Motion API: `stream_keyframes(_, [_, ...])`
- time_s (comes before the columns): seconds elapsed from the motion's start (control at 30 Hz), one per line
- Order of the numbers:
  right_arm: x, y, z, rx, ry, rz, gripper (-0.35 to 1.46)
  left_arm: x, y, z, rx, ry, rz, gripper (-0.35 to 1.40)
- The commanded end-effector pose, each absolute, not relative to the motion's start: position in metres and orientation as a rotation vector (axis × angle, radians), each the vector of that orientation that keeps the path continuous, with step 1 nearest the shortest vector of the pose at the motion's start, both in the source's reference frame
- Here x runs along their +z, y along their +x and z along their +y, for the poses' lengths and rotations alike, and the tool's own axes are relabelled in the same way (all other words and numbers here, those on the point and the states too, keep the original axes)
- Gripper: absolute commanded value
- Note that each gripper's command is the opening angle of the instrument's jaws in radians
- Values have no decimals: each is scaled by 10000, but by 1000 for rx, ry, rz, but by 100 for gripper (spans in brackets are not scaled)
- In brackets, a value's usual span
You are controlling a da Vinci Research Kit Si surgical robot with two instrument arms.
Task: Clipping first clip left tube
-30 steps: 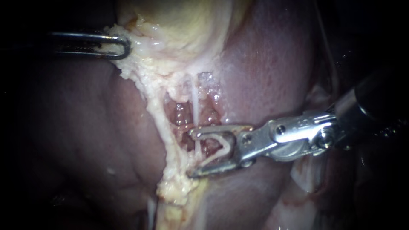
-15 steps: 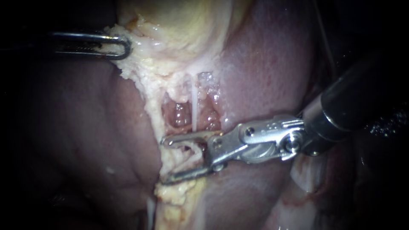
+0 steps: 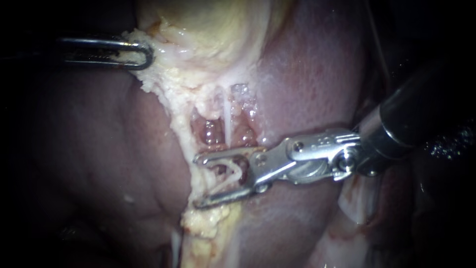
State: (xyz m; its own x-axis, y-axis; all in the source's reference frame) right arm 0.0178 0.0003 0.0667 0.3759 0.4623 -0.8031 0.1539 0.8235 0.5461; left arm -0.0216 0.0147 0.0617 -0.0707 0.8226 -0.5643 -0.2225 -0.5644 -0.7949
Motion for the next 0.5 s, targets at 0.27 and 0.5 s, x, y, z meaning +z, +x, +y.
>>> stream_keyframes(0.27, [678, 186, 4, 215, 598, 1182, 48, 617, -216, 147, 1737, -1437, -678, -35])
stream_keyframes(0.5, [675, 201, -4, 230, 660, 1234, 48, 617, -217, 147, 1737, -1437, -678, -35])
